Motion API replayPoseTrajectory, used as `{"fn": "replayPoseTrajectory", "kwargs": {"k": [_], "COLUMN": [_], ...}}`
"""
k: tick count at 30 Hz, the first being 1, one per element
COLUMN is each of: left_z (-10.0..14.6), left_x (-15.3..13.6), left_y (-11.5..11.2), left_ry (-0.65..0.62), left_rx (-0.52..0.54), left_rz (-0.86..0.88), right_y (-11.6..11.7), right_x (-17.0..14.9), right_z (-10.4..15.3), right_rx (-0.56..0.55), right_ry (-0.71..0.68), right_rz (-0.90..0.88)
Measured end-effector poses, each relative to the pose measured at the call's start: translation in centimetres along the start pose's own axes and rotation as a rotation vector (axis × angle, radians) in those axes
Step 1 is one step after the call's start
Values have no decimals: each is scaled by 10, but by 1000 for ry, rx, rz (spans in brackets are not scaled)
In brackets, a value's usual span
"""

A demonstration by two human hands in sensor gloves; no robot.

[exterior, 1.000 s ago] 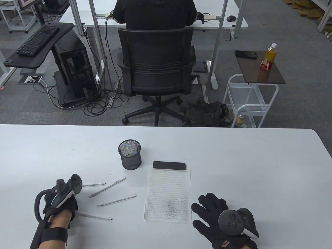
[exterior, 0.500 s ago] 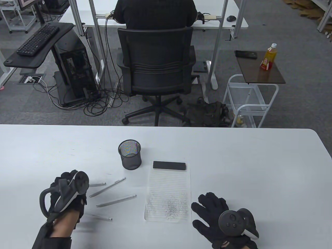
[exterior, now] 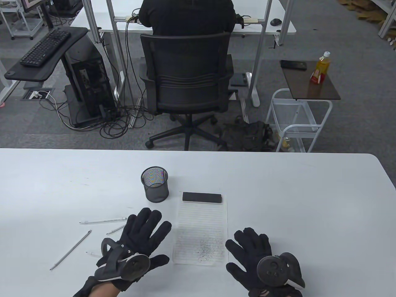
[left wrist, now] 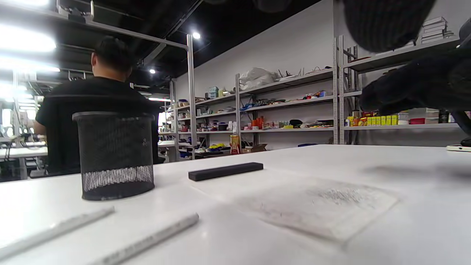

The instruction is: Press to extend mechanical pencil leads

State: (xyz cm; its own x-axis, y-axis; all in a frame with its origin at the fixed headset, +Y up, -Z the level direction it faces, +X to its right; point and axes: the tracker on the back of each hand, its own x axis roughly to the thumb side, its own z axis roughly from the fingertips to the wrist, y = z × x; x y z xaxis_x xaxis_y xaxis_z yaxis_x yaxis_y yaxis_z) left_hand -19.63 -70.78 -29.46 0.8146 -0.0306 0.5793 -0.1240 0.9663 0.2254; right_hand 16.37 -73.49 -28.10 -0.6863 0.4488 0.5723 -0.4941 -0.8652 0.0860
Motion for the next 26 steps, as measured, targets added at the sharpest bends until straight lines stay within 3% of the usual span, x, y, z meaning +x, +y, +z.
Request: {"fn": "replayPoseTrajectory", "kwargs": {"k": [7, 16, 26], "left_z": [7, 9, 11], "left_x": [-8, -7, -7], "left_y": [-13, -14, -13], "left_ry": [6, 6, 1], "left_rx": [-25, -30, -39], "left_rz": [56, 49, 40], "right_y": [3, 4, 7], "right_x": [3, 7, 5], "right_z": [-1, 0, -1], "right_rx": [-37, -101, -94], "right_ry": [-17, -15, 0], "right_rz": [37, 70, 59]}}
